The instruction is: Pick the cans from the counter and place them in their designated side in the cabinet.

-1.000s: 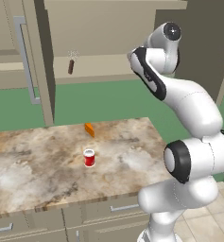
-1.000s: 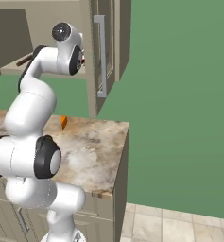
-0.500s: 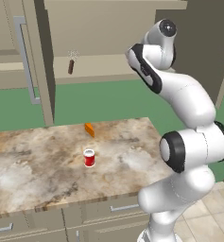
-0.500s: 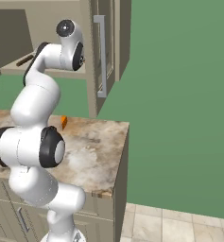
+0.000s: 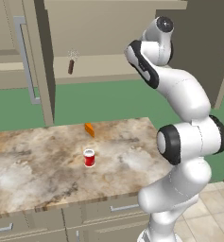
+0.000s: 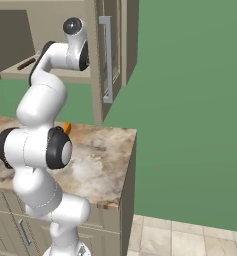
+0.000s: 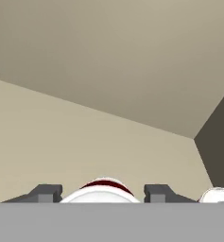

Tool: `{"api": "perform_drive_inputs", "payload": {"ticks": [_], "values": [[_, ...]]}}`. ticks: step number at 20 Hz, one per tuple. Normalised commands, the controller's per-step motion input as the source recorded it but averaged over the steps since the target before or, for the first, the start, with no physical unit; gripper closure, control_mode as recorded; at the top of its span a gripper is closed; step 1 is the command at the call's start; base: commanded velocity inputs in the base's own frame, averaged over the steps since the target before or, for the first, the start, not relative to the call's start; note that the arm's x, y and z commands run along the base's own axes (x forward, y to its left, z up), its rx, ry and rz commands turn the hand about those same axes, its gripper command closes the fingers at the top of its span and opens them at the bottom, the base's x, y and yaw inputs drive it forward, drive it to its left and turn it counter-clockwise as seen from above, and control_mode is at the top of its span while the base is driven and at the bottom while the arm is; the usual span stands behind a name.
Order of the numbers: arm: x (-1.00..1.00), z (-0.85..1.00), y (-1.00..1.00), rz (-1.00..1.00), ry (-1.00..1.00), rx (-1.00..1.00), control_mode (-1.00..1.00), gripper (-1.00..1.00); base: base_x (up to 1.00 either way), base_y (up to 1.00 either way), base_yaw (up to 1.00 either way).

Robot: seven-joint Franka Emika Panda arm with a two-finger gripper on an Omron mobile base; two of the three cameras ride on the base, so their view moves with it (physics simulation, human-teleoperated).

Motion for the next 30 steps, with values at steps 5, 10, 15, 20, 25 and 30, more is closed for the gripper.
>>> {"api": "perform_drive_inputs", "payload": {"ticks": [5, 10, 15, 20, 25, 30], "values": [[0.16, -0.14, -0.03, 0.00, 0.00, 0.00, -1.00, -1.00, 0.00, 0.00, 0.00], [0.12, -0.09, -0.08, 0.00, 0.00, 0.00, -1.00, -1.00, 0.00, 0.00, 0.00], [0.18, -0.06, -0.09, 0.00, 0.00, 0.00, -1.00, -1.00, 0.00, 0.00, 0.00], [0.26, -0.07, -0.05, 0.00, -0.01, 0.00, -1.00, -1.00, 0.00, 0.00, 0.00], [0.05, -0.02, -0.05, 0.02, -0.08, 0.00, -1.00, -1.00, 0.00, 0.00, 0.00], [-0.14, -0.01, -0.06, 0.06, -0.19, 0.00, -1.00, -1.00, 0.00, 0.00, 0.00]]}}
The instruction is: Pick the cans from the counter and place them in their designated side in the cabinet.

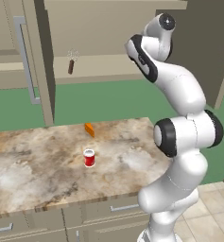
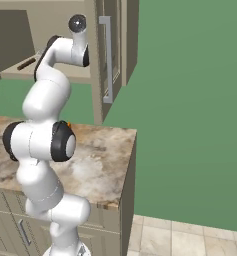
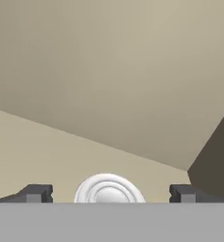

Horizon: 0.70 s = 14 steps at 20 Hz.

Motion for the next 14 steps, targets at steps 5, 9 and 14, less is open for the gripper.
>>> {"api": "perform_drive_inputs", "payload": {"ticks": [5, 9, 14], "values": [[-0.15, -0.02, -0.02, 0.07, -0.21, 0.00, -1.00, -1.00, 0.00, 0.00, 0.00], [-0.28, 0.00, 0.01, 0.08, -0.20, 0.00, -1.00, -1.00, 0.00, 0.00, 0.00], [-0.44, 0.00, 0.17, 0.04, -0.05, -0.02, -1.00, -1.00, 0.00, 0.00, 0.00]]}}
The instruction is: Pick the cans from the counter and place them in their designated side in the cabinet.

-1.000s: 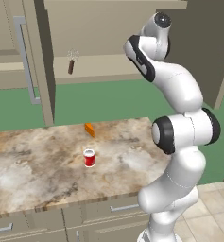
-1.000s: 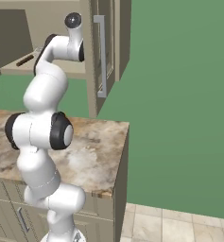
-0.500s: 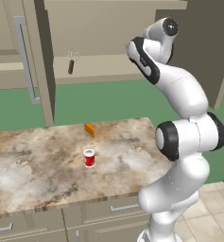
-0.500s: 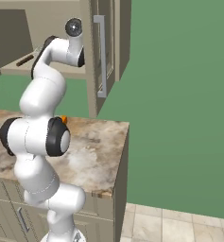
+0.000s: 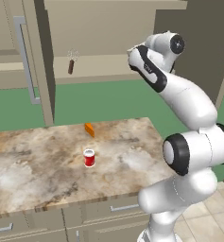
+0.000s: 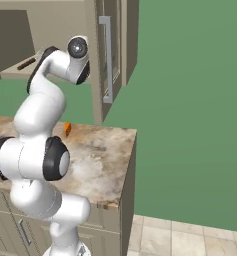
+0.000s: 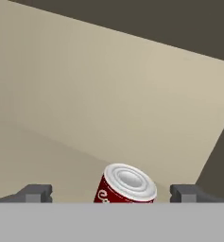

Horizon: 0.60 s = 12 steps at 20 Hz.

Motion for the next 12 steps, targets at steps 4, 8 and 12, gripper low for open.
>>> {"api": "perform_drive_inputs", "payload": {"ticks": [4, 8, 12], "values": [[-0.56, 0.00, 0.22, 0.01, 0.01, -0.06, -1.00, -1.00, 0.00, 0.00, 0.00], [-0.67, 0.00, 0.27, 0.00, 0.04, -0.08, -1.00, -1.00, 0.00, 0.00, 0.00], [-0.73, 0.00, 0.23, 0.00, 0.06, -0.07, -1.00, -1.00, 0.00, 0.00, 0.00]]}}
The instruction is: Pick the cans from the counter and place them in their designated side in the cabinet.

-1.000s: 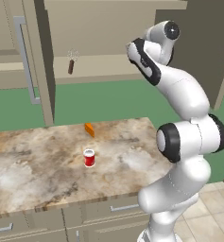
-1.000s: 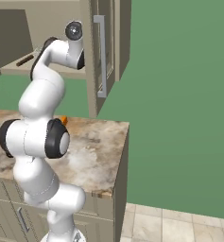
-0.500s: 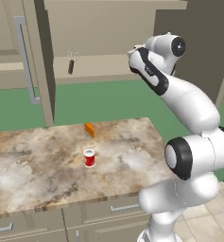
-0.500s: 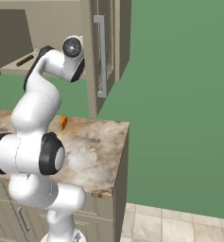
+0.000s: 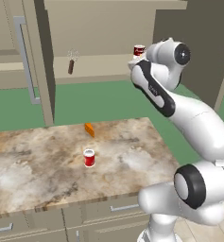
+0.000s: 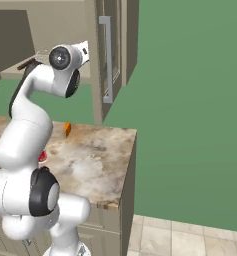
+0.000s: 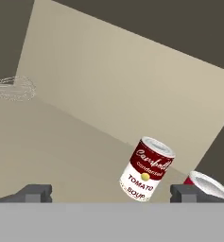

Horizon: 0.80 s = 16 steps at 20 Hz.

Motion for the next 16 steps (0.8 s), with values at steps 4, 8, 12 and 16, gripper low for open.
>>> {"api": "perform_drive_inputs", "payload": {"ticks": [4, 8, 12, 16], "values": [[-0.78, -0.08, 0.19, 0.00, 0.08, -0.04, -1.00, -1.00, 0.00, 0.00, 0.00], [-0.96, -0.42, 0.13, 0.00, 0.00, 0.00, -1.00, -1.00, 0.00, 0.00, 0.00], [-0.68, -0.59, 0.08, 0.06, 0.01, 0.03, -1.00, -1.00, 0.00, 0.00, 0.00], [-0.40, -0.31, 0.39, 0.04, 0.03, 0.10, -1.00, -1.00, 0.00, 0.00, 0.00]]}}
